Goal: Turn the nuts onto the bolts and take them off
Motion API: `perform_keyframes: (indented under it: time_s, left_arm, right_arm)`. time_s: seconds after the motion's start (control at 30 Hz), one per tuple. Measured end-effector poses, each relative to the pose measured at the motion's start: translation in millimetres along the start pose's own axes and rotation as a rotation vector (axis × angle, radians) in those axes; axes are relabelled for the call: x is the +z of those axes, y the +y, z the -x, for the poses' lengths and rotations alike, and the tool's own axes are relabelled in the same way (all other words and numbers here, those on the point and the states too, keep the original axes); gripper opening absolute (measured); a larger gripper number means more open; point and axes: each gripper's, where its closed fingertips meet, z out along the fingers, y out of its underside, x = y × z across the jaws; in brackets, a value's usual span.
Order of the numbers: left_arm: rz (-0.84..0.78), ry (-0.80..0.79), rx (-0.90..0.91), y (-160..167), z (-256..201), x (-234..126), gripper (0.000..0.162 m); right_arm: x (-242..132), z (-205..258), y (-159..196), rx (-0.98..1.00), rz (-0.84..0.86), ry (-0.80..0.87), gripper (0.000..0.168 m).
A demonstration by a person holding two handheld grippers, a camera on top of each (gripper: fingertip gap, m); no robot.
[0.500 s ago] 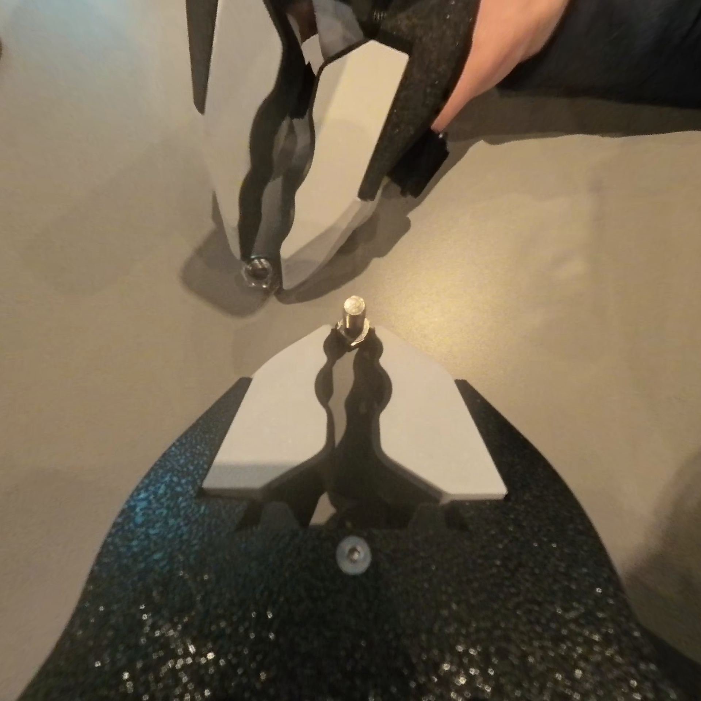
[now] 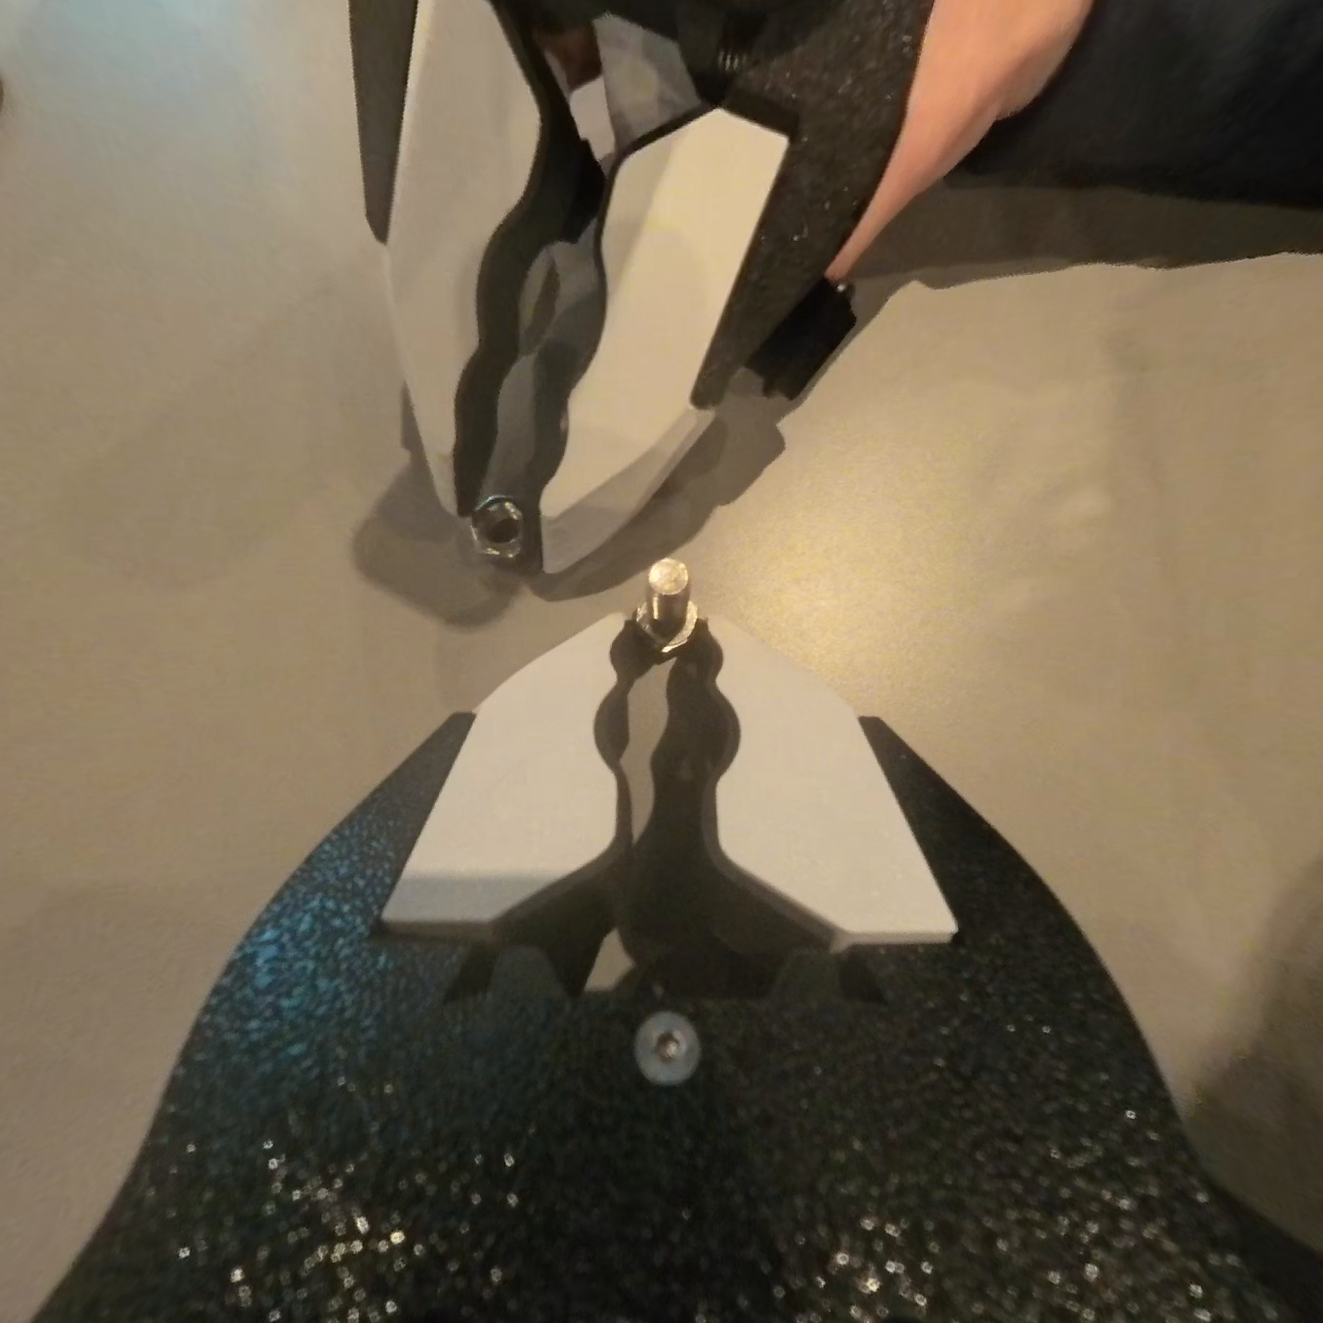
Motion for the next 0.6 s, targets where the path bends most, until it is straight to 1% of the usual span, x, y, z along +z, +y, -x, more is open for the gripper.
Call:
perform_keyframes:
  time_s: [0.07, 0.13, 0.17, 0.27, 0.47, 0.6]
  left_arm:
    - [0.000, 0.000, 0.000, -0.1, 0.0, 0.1, 0.015]
    - [0.000, 0.000, 0.001, 0.0, -0.1, 0.0, 0.015]
    - [0.000, 0.000, 0.001, 0.0, -0.1, 0.0, 0.015]
    - [0.000, 0.000, 0.001, 0.0, 0.0, 0.0, 0.015]
    - [0.000, -0.001, 0.001, 0.0, 0.0, 0.0, 0.015]
    - [0.000, -0.001, 0.001, 0.0, 0.0, 0.0, 0.016]
  right_arm:
    - [0.1, -2.4, 0.8, 0.026, 0.007, 0.017, 0.025]
    - [-0.9, -5.5, 0.8, 0.021, 0.006, 0.056, 0.029]
    - [-0.9, -4.7, 1.0, 0.016, 0.011, 0.059, 0.028]
    - [1.3, -1.6, 3.7, 0.041, 0.060, 0.044, 0.018]
    - [-1.6, -4.4, 2.6, 0.035, 0.030, 0.093, 0.018]
    - [-10.5, -3.4, 0.4, -0.013, 0.004, 0.109, 0.018]
